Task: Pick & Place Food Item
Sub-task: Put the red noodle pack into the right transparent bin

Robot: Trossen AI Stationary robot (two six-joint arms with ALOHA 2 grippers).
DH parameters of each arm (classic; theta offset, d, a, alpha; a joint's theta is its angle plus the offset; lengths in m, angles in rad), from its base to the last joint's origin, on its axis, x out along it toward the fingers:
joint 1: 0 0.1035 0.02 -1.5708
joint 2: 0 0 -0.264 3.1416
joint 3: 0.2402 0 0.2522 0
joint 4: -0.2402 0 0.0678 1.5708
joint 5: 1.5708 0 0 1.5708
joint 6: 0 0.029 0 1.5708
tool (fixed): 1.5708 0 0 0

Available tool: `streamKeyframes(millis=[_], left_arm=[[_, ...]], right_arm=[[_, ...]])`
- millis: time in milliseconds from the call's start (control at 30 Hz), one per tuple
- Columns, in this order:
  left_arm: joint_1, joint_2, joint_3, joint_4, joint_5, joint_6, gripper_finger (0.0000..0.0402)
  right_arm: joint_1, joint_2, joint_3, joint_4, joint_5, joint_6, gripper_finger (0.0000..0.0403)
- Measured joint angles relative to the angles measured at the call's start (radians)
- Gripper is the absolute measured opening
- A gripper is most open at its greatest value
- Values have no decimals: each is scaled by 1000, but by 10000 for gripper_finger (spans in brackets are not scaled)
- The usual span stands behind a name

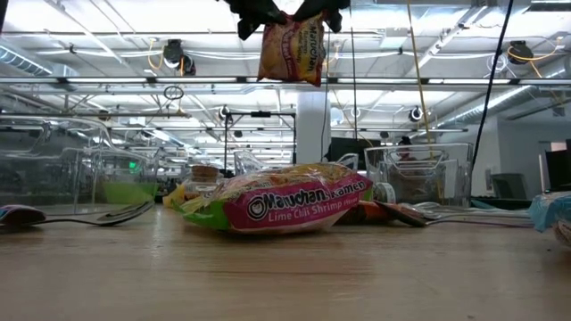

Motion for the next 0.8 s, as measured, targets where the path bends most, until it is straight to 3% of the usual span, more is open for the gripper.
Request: streamKeyframes(millis=[200,800], left_arm=[[0,0,0,4,0,-27,10],[44,-41,0,88,-1,-24,146]], right_arm=[[0,0,0,-1,0,0,1],[-32,-11,0,-40,5,19,0]])
